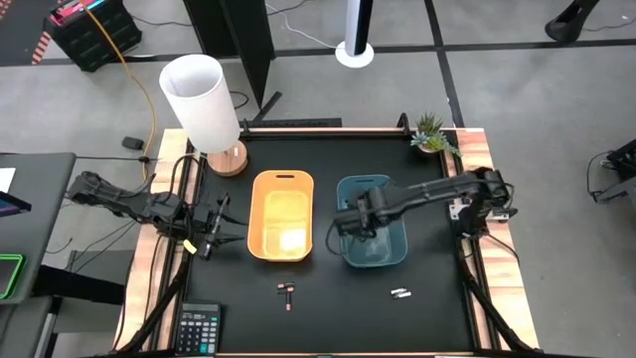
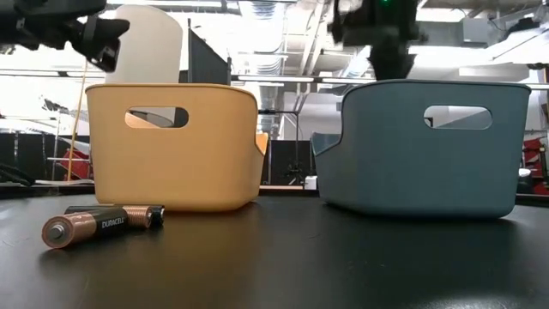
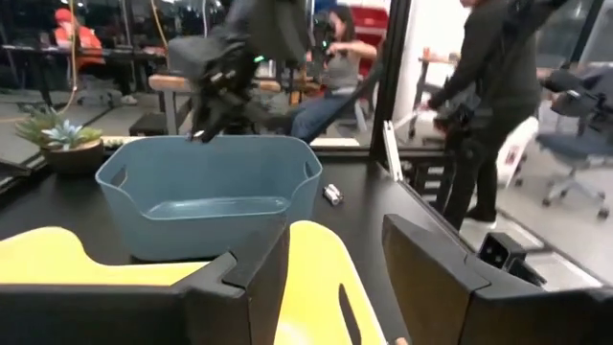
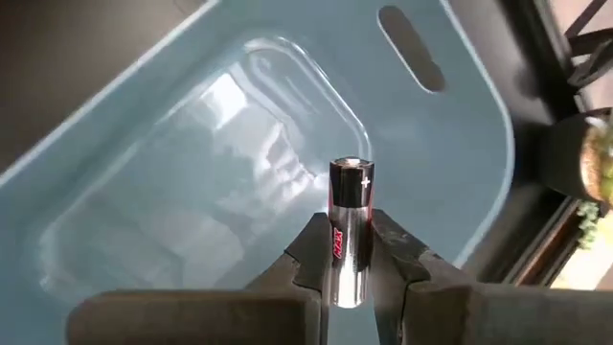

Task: Sort batteries
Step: Put the bottom silver battery into the blue bin

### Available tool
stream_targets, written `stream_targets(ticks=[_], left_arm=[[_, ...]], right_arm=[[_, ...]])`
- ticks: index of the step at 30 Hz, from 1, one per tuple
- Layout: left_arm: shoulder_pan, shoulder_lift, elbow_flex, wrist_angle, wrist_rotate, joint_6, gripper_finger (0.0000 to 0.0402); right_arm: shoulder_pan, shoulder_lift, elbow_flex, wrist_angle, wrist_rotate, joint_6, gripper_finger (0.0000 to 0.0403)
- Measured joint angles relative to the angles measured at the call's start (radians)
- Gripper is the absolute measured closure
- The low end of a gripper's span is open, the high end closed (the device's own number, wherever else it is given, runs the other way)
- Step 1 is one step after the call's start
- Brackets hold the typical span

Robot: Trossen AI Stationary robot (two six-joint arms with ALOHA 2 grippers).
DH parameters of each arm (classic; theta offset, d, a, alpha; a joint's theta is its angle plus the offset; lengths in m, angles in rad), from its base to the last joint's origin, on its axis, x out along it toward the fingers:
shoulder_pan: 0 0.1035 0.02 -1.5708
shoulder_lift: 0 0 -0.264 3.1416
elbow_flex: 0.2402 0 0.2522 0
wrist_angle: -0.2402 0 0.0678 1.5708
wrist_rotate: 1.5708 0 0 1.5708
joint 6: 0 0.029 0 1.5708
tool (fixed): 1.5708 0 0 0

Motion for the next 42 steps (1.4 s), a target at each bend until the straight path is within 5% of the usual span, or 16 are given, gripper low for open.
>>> stream_targets(ticks=[8,18,26,38,42], left_arm=[[-0.108,0.221,0.152,0.003,-0.105,0.037,0.0244],[-0.234,0.453,0.248,0.021,-0.395,0.026,0.0244],[-0.277,0.581,0.279,0.111,-0.439,-0.006,0.0244],[-0.289,0.609,0.279,0.151,-0.445,-0.022,0.0244],[-0.294,0.609,0.279,0.151,-0.445,-0.010,0.0244]], right_arm=[[-0.120,-0.121,-0.227,0.265,-0.090,-0.138,0.0344],[-0.121,-0.238,-0.474,0.496,-0.173,-0.159,0.0344],[-0.120,-0.221,-0.541,0.595,-0.175,-0.208,0.0332],[-0.101,-0.305,-0.540,0.615,-0.172,-0.257,0.0154],[-0.063,-0.387,-0.540,0.640,-0.139,-0.276,0.0132]])
